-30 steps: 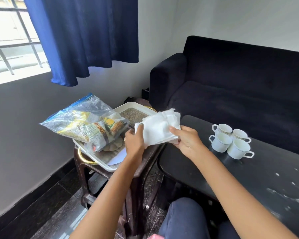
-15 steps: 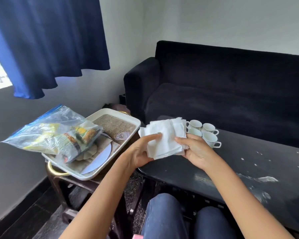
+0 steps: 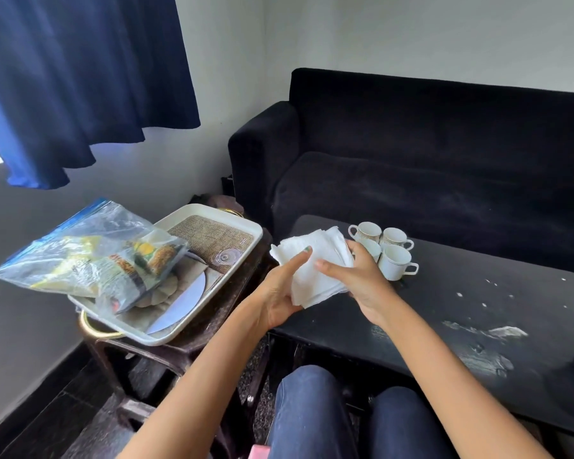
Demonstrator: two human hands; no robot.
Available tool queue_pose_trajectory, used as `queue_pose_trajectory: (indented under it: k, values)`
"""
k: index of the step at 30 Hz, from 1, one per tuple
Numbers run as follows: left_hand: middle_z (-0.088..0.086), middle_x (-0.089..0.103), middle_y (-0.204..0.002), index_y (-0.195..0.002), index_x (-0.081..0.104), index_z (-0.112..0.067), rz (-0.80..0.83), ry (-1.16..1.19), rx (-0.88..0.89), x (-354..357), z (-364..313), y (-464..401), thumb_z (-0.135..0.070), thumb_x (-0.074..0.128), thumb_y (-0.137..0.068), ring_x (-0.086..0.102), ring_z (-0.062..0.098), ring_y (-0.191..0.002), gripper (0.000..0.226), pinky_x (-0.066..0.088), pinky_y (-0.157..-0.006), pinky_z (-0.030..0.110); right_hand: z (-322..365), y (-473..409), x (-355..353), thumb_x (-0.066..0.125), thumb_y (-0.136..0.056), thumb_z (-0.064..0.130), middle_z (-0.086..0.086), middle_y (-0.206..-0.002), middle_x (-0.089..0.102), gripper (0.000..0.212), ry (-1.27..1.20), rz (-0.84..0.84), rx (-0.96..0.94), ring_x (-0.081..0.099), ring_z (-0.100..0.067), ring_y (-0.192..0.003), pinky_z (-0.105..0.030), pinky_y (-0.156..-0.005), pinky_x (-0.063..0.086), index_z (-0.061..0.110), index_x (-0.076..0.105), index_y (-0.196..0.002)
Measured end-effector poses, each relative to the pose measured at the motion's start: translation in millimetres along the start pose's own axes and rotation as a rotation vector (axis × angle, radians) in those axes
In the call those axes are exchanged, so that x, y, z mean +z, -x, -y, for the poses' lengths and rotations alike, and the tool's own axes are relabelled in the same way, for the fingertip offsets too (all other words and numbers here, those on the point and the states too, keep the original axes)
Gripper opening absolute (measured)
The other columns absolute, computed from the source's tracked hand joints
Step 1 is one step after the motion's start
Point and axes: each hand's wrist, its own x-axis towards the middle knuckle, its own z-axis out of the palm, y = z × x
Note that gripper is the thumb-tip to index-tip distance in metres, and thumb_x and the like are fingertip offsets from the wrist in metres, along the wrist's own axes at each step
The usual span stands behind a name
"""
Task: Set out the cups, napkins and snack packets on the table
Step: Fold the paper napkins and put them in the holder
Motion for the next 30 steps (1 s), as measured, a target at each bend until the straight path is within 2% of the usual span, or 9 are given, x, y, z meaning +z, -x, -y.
queue_pose_trajectory:
  k: [5, 10, 13, 15, 19, 22, 24, 26, 30]
  values:
    - [0.002, 0.075, -0.101, -0.107, 0.068, -0.02, 0.007, 0.041, 0.004, -5, -3, 0, -0.042, 0.057, -0.09, 0.072, 0.016, -0.09, 0.03, 0.057, -0.074, 0.032, -4, -5, 2, 0.068, -0.082, 0.007, -0.007, -0.114, 0.065, 0.038, 0.017, -0.155, -0.038, 0.061, -0.023, -0.106, -0.044, -0.095, 0.05, 0.012, 0.055, -0.117]
    - [0.003, 0.075, -0.087, -0.102, 0.066, -0.013, -0.042, 0.07, 0.0, -5, 1, -3, -0.026, 0.066, -0.086, 0.073, 0.016, -0.077, 0.021, 0.058, -0.064, 0.028, -6, -3, -2, 0.061, -0.087, 0.005, -0.009, -0.108, 0.068, 0.023, 0.016, -0.119, -0.032, 0.065, -0.025, -0.102, -0.046, -0.094, 0.051, 0.011, 0.06, -0.11]
    - [0.005, 0.075, -0.084, -0.107, 0.065, -0.008, -0.098, 0.091, 0.029, -4, 3, -3, -0.017, 0.069, -0.084, 0.073, 0.018, -0.071, 0.025, 0.056, -0.055, 0.028, -7, 0, -3, 0.06, -0.089, 0.007, -0.009, -0.106, 0.07, 0.02, -0.024, -0.084, -0.013, 0.067, -0.025, -0.099, -0.039, -0.083, 0.055, 0.013, 0.063, -0.108]
    - [0.006, 0.075, -0.085, -0.107, 0.066, -0.008, -0.133, 0.054, 0.052, -3, 3, -4, -0.015, 0.071, -0.082, 0.073, 0.019, -0.072, 0.027, 0.057, -0.056, 0.03, -6, 1, -3, 0.063, -0.088, 0.013, -0.009, -0.104, 0.072, 0.018, -0.068, -0.049, 0.023, 0.069, -0.024, -0.096, -0.039, -0.078, 0.055, 0.014, 0.064, -0.106]
    - [0.007, 0.076, -0.092, -0.107, 0.068, -0.01, -0.148, -0.019, 0.063, -1, 4, -4, -0.012, 0.074, -0.08, 0.073, 0.023, -0.081, 0.028, 0.059, -0.068, 0.037, -4, 0, -3, 0.067, -0.085, 0.017, -0.008, -0.101, 0.072, 0.012, -0.091, -0.058, 0.093, 0.069, -0.026, -0.095, -0.044, -0.082, 0.054, 0.017, 0.066, -0.097]
    - [0.007, 0.074, -0.102, -0.115, 0.066, -0.012, -0.123, 0.025, 0.058, 0, 3, -4, -0.027, 0.073, -0.08, 0.071, 0.023, -0.092, 0.038, 0.058, -0.072, 0.035, -3, 1, -2, 0.065, -0.086, 0.007, -0.008, -0.095, 0.071, 0.014, -0.158, -0.137, 0.095, 0.068, -0.028, -0.092, -0.045, -0.084, 0.054, 0.012, 0.065, -0.099]
    - [0.004, 0.074, -0.103, -0.112, 0.067, -0.016, -0.064, 0.136, 0.097, 1, 1, -2, -0.046, 0.065, -0.083, 0.072, 0.019, -0.091, 0.042, 0.058, -0.069, 0.03, -2, 2, 1, 0.065, -0.085, 0.002, -0.008, -0.096, 0.069, 0.025, -0.325, -0.218, 0.104, 0.066, -0.028, -0.09, -0.046, -0.081, 0.055, 0.006, 0.062, -0.11]
    - [0.003, 0.073, -0.108, -0.116, 0.065, -0.017, -0.031, 0.214, 0.139, 5, 4, 0, -0.059, 0.055, -0.086, 0.071, 0.018, -0.098, 0.053, 0.056, -0.077, 0.03, -1, 2, 4, 0.064, -0.084, -0.001, -0.008, -0.102, 0.068, 0.033, -0.505, -0.262, 0.108, 0.065, -0.027, -0.095, -0.042, -0.073, 0.056, 0.009, 0.059, -0.115]
    - [0.004, 0.069, -0.119, -0.127, 0.057, -0.018, -0.018, 0.205, 0.148, 19, 15, 4, -0.066, 0.044, -0.088, 0.065, 0.018, -0.111, 0.064, 0.05, -0.091, 0.033, -1, 4, 15, 0.063, -0.083, -0.005, -0.011, -0.109, 0.068, 0.036, -0.697, -0.19, 0.118, 0.066, -0.029, -0.1, -0.04, -0.074, 0.056, 0.009, 0.06, -0.116]
